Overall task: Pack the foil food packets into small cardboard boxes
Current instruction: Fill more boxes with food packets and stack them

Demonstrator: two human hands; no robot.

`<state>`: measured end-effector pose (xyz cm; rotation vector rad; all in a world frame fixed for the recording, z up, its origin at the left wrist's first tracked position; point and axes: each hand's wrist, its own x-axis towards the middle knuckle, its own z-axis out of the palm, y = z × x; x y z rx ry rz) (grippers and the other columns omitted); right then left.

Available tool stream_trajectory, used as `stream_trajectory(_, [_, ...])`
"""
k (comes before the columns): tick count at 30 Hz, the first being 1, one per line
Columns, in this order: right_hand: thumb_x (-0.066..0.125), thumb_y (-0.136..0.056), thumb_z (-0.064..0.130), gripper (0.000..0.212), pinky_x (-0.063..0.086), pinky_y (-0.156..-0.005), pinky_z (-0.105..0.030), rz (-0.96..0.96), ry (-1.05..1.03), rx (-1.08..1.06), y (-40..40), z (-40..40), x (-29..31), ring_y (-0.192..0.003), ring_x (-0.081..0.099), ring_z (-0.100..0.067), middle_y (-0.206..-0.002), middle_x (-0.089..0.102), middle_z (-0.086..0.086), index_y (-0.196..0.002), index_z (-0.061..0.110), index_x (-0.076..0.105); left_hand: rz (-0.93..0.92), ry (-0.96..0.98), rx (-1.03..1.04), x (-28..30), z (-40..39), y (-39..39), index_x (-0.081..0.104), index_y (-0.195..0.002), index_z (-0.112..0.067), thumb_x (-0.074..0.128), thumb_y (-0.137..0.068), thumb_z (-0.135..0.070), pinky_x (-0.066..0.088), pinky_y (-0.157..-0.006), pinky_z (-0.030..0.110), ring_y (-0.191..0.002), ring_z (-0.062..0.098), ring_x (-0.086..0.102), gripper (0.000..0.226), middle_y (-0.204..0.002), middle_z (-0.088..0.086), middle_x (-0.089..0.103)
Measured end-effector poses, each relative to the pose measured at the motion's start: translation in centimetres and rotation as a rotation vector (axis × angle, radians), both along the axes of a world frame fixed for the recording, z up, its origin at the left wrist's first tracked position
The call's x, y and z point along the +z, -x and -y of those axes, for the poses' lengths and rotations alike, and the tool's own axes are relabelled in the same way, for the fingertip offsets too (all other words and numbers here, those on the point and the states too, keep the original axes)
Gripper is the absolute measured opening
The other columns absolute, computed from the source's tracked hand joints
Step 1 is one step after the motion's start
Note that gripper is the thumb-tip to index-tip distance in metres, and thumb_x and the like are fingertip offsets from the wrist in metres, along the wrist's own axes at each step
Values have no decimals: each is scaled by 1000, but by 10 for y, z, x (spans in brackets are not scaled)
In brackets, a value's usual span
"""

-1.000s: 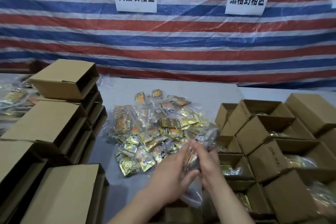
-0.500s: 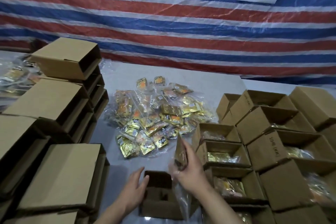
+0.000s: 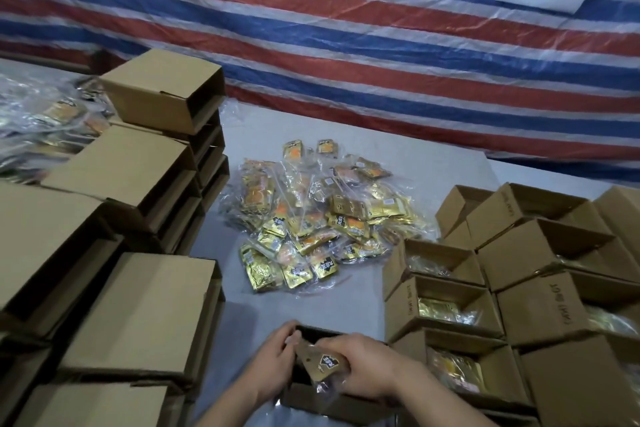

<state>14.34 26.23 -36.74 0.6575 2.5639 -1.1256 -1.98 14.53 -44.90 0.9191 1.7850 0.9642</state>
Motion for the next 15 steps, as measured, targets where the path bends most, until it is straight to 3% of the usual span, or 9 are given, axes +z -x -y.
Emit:
stream_trajectory(2, [67,-85,32,33,51,-90,-27,15,58,-1,1,0,-6,-101,63,-4,-108,67,13,-116,38,59,18,27,14,-4,0,1,58,-110,-40,44,-103,-33,41,-91,11,-105,-1,58,18,-107,-13,64])
stream_trajectory(5, [68,-86,27,33,47,-90,-18,13,217,-108,9,3,-16,-99,62,4,-104,67,21,-115,40,63,23,16,48,-3,1,4,57,-103,-36,42,-104,-28,34,-81,-1,-100,-14,54,17,-105,-15,62])
stream_trajectory(8, [70,-88,19,41,46,-103,-25,36,260,-197,10,0,-33,-114,62,-4,-121,68,14,-128,24,64,32,4,58,-3,6,6,57,-104,-34,38,-105,-28,34,-81,-1,-99,-18,52,20,-106,-15,62])
stream_trajectory(12, [68,-87,33,59,40,-111,-29,258,61,-82,9,-4,-53,-130,52,-15,-140,57,7,-142,34,48,7,15,25,-10,8,-1,54,-118,-32,39,-104,-35,39,-102,21,-116,7,53,21,-122,-4,57])
stream_trajectory(15, [67,-87,39,72,37,-112,-33,419,-125,2,18,-1,-63,-136,46,-25,-150,47,-3,-150,33,34,-24,59,50,-5,3,-9,48,-133,-30,39,-102,-41,36,-107,24,-121,9,48,34,-131,-2,49])
